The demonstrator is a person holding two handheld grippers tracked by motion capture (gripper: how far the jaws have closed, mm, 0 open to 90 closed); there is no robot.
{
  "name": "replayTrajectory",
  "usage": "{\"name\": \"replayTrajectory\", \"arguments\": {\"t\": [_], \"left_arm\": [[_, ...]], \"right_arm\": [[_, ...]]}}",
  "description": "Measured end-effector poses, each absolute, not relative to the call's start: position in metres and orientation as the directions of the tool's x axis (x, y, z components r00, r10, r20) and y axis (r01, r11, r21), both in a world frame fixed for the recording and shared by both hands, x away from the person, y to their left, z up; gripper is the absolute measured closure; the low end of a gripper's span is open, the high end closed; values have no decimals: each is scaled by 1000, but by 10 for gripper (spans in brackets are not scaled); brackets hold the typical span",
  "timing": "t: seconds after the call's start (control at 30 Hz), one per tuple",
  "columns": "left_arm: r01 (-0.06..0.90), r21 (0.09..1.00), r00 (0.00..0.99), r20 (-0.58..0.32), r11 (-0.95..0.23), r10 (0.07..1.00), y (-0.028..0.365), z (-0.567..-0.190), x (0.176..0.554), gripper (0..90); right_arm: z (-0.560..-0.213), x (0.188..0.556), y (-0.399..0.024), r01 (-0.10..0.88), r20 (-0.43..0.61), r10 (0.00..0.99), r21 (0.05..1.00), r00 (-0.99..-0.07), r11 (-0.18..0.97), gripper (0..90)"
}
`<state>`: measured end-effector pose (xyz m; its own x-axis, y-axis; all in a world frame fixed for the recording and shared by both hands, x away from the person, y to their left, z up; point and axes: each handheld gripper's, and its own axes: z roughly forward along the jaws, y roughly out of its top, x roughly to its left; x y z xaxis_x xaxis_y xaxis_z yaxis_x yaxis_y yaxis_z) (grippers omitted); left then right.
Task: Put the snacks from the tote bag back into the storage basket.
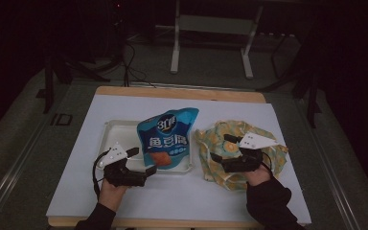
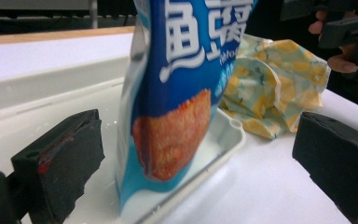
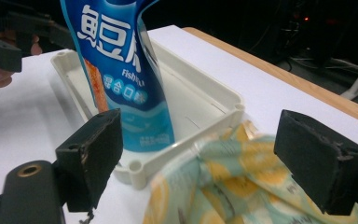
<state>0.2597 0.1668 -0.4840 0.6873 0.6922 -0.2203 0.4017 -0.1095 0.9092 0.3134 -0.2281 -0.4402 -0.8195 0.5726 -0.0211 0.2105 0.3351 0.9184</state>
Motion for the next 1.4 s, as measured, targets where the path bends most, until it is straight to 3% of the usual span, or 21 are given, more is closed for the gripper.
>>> {"name": "replayTrajectory", "arguments": {"t": [0.57, 0.83, 1.4], "left_arm": [[391, 907, 766, -226, -156, 602, 151, -499, 234, 24], [351, 913, 803, -179, -208, 569, 137, -499, 229, 24], [316, 916, 861, -166, -249, 481, 112, -505, 239, 24]], "right_arm": [[-454, 289, -272, 248, 2, 600, 912, -800, 327, 153], [-463, 278, -290, 258, -8, 621, 905, -784, 337, 150], [-469, 253, -329, 270, -13, 744, 927, -668, 258, 143]]}}
